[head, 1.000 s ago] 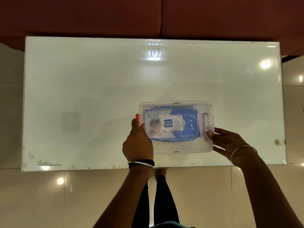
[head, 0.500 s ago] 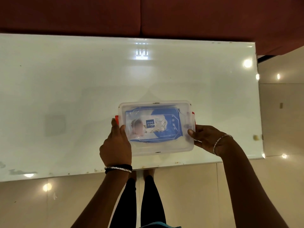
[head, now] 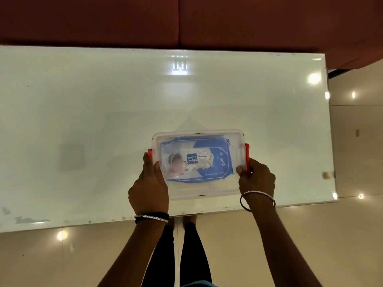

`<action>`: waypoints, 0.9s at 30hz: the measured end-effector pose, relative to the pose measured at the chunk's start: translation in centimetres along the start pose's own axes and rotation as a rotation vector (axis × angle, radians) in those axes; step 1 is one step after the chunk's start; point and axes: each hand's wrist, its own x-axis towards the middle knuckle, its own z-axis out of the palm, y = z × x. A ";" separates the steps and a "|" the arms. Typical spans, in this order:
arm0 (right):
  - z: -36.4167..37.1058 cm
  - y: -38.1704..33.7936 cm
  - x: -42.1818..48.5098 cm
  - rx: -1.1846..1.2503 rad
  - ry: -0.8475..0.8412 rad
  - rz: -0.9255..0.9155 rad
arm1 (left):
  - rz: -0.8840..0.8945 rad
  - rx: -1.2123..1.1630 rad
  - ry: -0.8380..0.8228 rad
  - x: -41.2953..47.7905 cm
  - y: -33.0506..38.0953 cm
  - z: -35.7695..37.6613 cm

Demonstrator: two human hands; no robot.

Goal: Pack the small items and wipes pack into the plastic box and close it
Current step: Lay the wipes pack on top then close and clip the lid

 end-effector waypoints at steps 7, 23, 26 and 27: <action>0.2 0.2 -0.9 0.063 0.058 -0.019 | 0.041 -0.169 0.021 0.6 -1.1 -0.7; 2.0 -8.3 4.0 0.209 0.108 -0.129 | 0.099 -0.268 0.146 10.9 -2.8 -2.0; 2.1 -8.5 4.8 0.197 0.108 -0.115 | 0.112 -0.237 0.138 11.6 -2.7 -1.8; 2.1 -8.4 5.0 0.195 0.111 -0.109 | 0.117 -0.230 0.139 11.7 -2.7 -1.7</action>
